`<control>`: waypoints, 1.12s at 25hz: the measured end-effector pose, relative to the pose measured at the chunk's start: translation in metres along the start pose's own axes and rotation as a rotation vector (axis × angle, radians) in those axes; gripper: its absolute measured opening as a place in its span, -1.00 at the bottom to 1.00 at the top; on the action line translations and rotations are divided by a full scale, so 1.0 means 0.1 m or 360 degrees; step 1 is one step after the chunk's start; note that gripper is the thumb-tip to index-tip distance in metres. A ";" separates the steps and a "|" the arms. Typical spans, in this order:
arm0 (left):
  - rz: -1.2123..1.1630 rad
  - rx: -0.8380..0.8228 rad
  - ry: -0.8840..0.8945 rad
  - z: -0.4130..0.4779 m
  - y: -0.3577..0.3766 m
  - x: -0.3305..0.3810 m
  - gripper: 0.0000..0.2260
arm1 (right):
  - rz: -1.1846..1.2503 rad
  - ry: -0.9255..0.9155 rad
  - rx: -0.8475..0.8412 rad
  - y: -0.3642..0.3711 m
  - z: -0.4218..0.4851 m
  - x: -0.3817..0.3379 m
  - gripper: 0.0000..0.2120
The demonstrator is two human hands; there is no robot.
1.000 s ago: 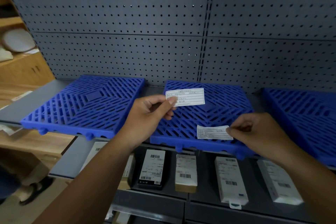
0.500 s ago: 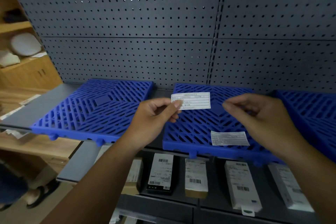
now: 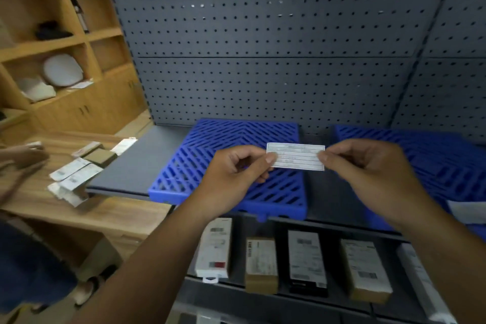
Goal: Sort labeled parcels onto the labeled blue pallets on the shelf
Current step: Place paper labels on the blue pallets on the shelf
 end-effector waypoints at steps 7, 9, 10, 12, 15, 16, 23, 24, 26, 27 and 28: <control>0.0540 -0.0024 -0.0072 -0.37 -0.98 -0.24 -0.85 | -0.0149 0.0118 -0.0093 1.05 0.23 -0.21 -0.93; 0.0698 -0.0044 -0.0063 -0.39 -1.09 -0.31 -0.84 | -0.0261 0.0163 -0.0103 1.16 0.28 -0.18 -0.94; 0.0752 -0.0061 -0.0085 -0.40 -1.12 -0.34 -0.84 | -0.0304 0.0189 -0.0110 1.18 0.29 -0.16 -0.94; 0.0856 -0.0124 -0.0152 -0.40 -1.14 -0.40 -0.83 | -0.0401 0.0243 -0.0136 1.23 0.28 -0.11 -0.94; 0.1088 -0.0186 -0.0146 -0.40 -1.15 -0.46 -0.83 | -0.0510 0.0298 -0.0202 1.28 0.24 -0.03 -0.92; 0.1205 -0.0182 -0.0109 -0.40 -1.14 -0.46 -0.84 | -0.0541 0.0306 -0.0214 1.29 0.22 -0.02 -0.91; 0.1272 -0.0091 -0.0099 -0.44 -1.11 -0.43 -0.81 | -0.0639 0.0288 -0.0208 1.30 0.22 -0.02 -0.84; 0.1292 -0.0109 -0.0083 -0.45 -1.10 -0.42 -0.82 | -0.0649 0.0284 -0.0196 1.30 0.22 -0.03 -0.83; 0.1349 -0.0138 -0.0040 -0.46 -1.07 -0.39 -0.84 | -0.0654 0.0263 -0.0184 1.30 0.20 -0.04 -0.84; 0.1366 -0.0134 -0.0022 -0.46 -1.06 -0.37 -0.84 | -0.0681 0.0232 -0.0170 1.31 0.18 -0.06 -0.84; 0.1380 -0.0128 -0.0008 -0.45 -1.06 -0.34 -0.82 | -0.0726 0.0181 -0.0144 1.31 0.15 -0.08 -0.85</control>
Point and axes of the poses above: each hand's wrist, its own z-axis towards the middle knuckle, its own y-axis out of the palm, x = y × z, the point moved 1 cm from there along z, towards the middle knuckle, and after that the axes turned 9 degrees about -x, right-handed, at the moved point
